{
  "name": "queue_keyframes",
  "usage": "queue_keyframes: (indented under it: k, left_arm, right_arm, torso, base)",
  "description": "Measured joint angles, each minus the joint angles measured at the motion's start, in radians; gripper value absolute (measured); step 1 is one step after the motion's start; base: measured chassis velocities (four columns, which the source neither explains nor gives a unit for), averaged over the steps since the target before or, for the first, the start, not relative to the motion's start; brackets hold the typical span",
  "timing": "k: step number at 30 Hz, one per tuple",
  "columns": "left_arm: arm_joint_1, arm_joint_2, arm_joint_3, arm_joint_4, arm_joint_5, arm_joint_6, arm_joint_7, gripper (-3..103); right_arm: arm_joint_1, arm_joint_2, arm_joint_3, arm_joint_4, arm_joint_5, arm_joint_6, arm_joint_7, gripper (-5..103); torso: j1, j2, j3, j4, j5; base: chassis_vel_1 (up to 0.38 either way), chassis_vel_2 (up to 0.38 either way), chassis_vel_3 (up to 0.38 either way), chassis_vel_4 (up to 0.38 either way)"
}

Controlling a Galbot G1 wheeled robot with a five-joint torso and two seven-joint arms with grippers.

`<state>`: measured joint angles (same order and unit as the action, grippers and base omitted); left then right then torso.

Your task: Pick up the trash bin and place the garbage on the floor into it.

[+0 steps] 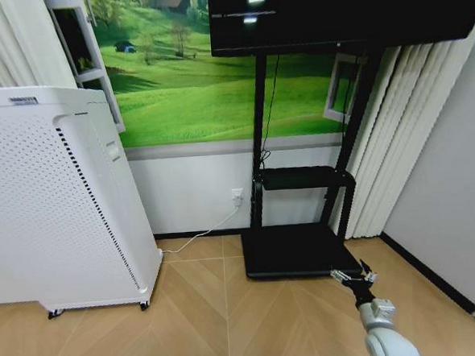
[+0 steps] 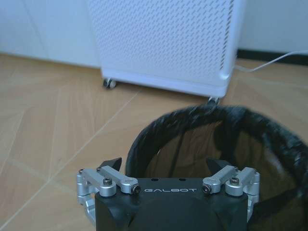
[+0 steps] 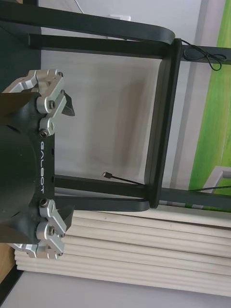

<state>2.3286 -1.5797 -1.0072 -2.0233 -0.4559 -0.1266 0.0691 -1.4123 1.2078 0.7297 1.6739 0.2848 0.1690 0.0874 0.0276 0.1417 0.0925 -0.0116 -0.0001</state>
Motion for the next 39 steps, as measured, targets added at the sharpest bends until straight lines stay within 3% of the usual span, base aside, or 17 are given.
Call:
queue_keyframes:
  k: [4, 6, 7, 8, 14, 17, 20, 22, 26, 29, 32, 33, 36, 39]
  left_arm:
    - [-0.01, -0.002, -0.026, -0.026, 0.021, -0.048, 0.049, 100]
    - [-0.033, 0.001, -0.076, -0.051, 0.05, -0.093, 0.124, 100]
    - [-0.033, 0.001, -0.076, -0.051, 0.05, -0.093, 0.124, 100]
    - [-0.04, 0.004, -0.104, -0.075, 0.068, -0.11, 0.161, 100]
    - [-0.088, 0.023, -0.158, -0.168, 0.071, -0.096, 0.152, 100]
    - [-0.246, 0.104, -0.198, -0.281, 0.036, 0.053, 0.044, 100]
    - [-0.277, 0.126, -0.197, -0.295, 0.027, 0.088, 0.028, 100]
    - [-0.388, 0.241, -0.147, -0.34, -0.011, 0.224, -0.038, 100]
    - [-0.422, 0.281, -0.115, -0.353, -0.022, 0.263, -0.058, 100]
    - [-0.436, 0.299, -0.085, -0.381, -0.016, 0.289, -0.068, 100]
    - [-0.431, 0.295, -0.075, -0.392, -0.003, 0.29, -0.069, 100]
    - [-0.441, 0.295, -0.053, -0.376, 0.025, 0.282, -0.063, 100]
    - [-0.478, 0.291, -0.03, -0.317, 0.075, 0.259, -0.06, 100]
    - [-0.496, 0.287, -0.023, -0.296, 0.096, 0.254, -0.061, 100]
  right_arm:
    - [0.0, 0.004, -0.006, -0.002, -0.005, -0.001, 0.0, 100]
    - [-0.007, 0.008, -0.01, -0.002, -0.009, -0.001, -0.003, 100]
    - [-0.007, 0.008, -0.01, -0.002, -0.009, -0.001, -0.003, 100]
    - [-0.013, 0.007, -0.01, -0.002, -0.009, -0.003, -0.011, 100]
    - [-0.031, 0.006, -0.003, 0.006, -0.021, -0.004, -0.02, 100]
    - [-0.094, 0.007, 0.018, 0.096, -0.017, -0.02, -0.019, 100]
    - [-0.11, 0.008, 0.022, 0.12, -0.006, -0.028, -0.019, 100]
    - [-0.185, 0.013, 0.046, 0.24, 0.048, -0.076, -0.017, 100]
    - [-0.216, 0.013, 0.055, 0.306, 0.067, -0.103, -0.016, 100]
    - [-0.245, -0.011, 0.058, 0.442, 0.103, -0.174, -0.024, 100]
    - [-0.263, -0.025, 0.062, 0.528, 0.131, -0.226, -0.027, 100]
    - [-0.308, -0.031, 0.087, 0.639, 0.157, -0.291, -0.031, 100]
    - [-0.36, -0.019, 0.111, 0.762, 0.148, -0.344, -0.035, 100]
    - [-0.383, -0.012, 0.126, 0.785, 0.117, -0.346, -0.041, 100]
  torso:
    - [0.0, 0.0, 0.0, -0.0001, 0.0002]
    - [0.0, 0.0, 0.0, -0.0003, 0.0]
    - [0.0, 0.0, 0.0, -0.0003, 0.0]
    - [0.0, 0.0, 0.0, -0.0003, 0.0001]
    - [0.0, 0.0, 0.0, 0.0002, 0.0001]
    - [0.0, 0.0, 0.0, -0.0001, -0.0001]
    - [0.0, 0.0, 0.0, -0.0003, -0.0001]
    - [0.0, 0.0, 0.0, -0.0006, -0.0001]
    - [0.0, 0.0, 0.0, -0.0012, -0.0001]
    - [0.0, 0.0, 0.0, -0.0007, -0.0005]
    - [0.0, 0.0, 0.0, 0.0013, 0.0004]
    - [0.0, 0.0, 0.0, 0.0001, -0.0001]
    - [0.0, 0.0, 0.0, -0.0006, -0.0002]
    - [0.0, 0.0, 0.0, -0.0003, -0.0001]
  base:
    - [0.0, 0.0, 0.0, 0.0]
    - [0.0, 0.0, 0.0, 0.0]
    - [0.0, 0.0, 0.0, 0.0]
    - [0.0, 0.0, 0.0, 0.0]
    - [0.0, 0.0, 0.0, 0.0]
    - [0.0, 0.0, 0.0, 0.0]
    - [0.0, 0.0, 0.0, 0.0]
    - [0.0, 0.0, 0.0, 0.0]
    - [0.0, 0.0, 0.0, 0.0]
    - [0.0, 0.0, 0.0, 0.0]
    - [0.0, 0.0, 0.0, 0.0]
    - [0.0, 0.0, 0.0, 0.0]
    - [0.0, 0.0, 0.0, 0.0]
    - [0.0, 0.0, 0.0, 0.0]
